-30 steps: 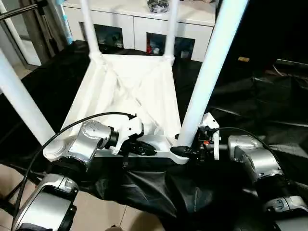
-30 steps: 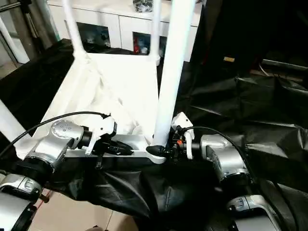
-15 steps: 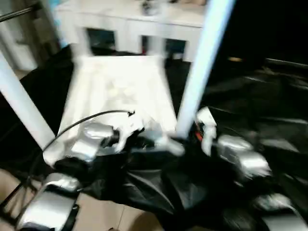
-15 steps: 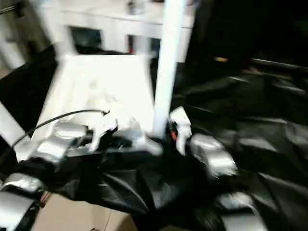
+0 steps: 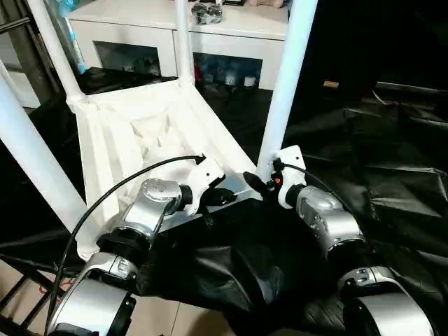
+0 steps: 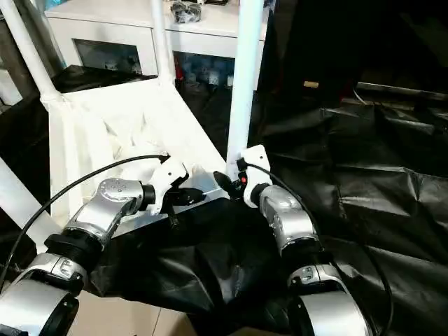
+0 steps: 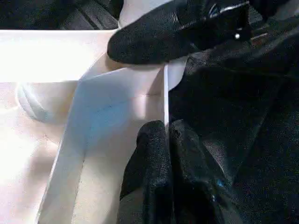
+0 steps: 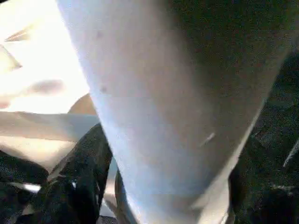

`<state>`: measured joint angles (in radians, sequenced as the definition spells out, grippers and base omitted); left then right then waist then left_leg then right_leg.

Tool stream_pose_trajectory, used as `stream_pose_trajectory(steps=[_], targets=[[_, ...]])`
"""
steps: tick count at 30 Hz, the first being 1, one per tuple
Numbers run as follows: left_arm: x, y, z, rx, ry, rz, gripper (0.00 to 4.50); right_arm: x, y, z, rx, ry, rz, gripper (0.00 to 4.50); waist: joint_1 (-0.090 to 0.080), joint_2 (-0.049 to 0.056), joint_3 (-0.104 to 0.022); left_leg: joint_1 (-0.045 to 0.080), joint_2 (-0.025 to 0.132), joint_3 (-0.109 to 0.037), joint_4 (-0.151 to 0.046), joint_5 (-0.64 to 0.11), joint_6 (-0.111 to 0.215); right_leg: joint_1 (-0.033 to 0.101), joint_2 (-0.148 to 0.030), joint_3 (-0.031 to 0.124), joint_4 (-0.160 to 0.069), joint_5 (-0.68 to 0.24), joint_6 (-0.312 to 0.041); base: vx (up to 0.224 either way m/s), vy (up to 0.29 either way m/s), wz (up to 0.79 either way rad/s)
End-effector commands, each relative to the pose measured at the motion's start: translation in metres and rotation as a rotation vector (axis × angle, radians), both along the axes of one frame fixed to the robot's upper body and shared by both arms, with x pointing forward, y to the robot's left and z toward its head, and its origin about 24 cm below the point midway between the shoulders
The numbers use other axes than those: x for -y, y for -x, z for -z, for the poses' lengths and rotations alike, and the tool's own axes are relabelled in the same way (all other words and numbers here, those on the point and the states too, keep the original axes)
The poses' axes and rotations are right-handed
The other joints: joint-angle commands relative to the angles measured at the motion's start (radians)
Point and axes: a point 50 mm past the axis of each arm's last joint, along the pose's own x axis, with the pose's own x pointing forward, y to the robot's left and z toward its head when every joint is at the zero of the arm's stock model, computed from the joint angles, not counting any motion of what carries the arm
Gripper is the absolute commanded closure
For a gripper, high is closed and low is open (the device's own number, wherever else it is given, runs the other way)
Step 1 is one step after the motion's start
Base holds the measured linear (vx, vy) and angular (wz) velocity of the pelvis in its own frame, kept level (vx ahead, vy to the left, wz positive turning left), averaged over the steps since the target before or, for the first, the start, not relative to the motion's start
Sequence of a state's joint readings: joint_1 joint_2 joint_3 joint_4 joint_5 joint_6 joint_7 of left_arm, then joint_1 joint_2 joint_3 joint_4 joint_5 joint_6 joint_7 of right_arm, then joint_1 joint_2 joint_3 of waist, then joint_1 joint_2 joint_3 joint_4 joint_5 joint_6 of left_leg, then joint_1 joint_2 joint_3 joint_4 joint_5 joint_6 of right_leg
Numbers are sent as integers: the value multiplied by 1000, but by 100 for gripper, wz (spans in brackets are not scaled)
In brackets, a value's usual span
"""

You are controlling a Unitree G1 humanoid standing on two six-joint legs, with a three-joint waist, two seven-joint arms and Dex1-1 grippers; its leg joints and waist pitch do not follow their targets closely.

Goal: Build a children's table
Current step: Rotate leg to tighten

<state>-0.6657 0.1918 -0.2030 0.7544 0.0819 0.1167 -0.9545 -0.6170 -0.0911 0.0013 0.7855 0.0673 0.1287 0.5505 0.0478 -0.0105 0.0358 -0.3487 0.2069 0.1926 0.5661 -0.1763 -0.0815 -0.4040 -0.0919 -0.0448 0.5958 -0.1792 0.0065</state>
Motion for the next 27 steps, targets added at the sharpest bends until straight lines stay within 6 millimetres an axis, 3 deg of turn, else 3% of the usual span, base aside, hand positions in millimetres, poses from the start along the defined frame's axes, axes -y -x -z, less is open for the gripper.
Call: stream_pose_trajectory(steps=[1,3,8,9,12,15,18,27], targets=[[20,7,-3,13,20,136,450,-31,15,4,-23,-47,-254,84,3,0,-47,0,16,-9,-70,-332,18,39,-39,29,-85,-321,-190,0,0,0],[15,8,-3,7,12,161,450,-27,19,0,9,-54,-336,84,5,-1,-49,0,17,-8,-69,-310,26,41,-39,30,-81,-273,-198,0,0,0],[0,8,-6,12,-5,216,450,-12,27,-6,27,-78,-470,84,19,-2,-56,-4,20,1,-56,-189,77,51,-35,26,-54,-50,-270,0,0,0],[-5,8,-7,3,-5,236,450,-6,31,-8,14,-96,-519,84,19,-9,-57,-5,21,2,-55,-180,82,52,-35,26,-52,-39,-275,0,0,0],[-15,6,-7,3,-36,247,450,2,38,-10,-20,-116,-605,84,34,-4,-55,-2,24,3,-54,-180,96,50,-37,26,-52,-48,-282,0,0,0],[-22,3,-8,6,-54,236,450,9,44,-12,-47,-123,-673,84,44,-5,-51,0,24,3,-58,-214,72,46,-39,27,-59,-122,-267,0,0,0],[-24,2,-9,6,-54,239,450,10,47,-13,-66,-126,-707,114,48,-5,-50,2,26,1,-61,-241,50,44,-42,29,-64,-181,-248,0,0,0],[-24,3,-7,-2,-46,266,450,9,52,-13,-99,-137,-742,180,54,-6,-54,-1,23,2,-56,-193,52,48,-41,27,-56,-112,-253,0,0,0]])
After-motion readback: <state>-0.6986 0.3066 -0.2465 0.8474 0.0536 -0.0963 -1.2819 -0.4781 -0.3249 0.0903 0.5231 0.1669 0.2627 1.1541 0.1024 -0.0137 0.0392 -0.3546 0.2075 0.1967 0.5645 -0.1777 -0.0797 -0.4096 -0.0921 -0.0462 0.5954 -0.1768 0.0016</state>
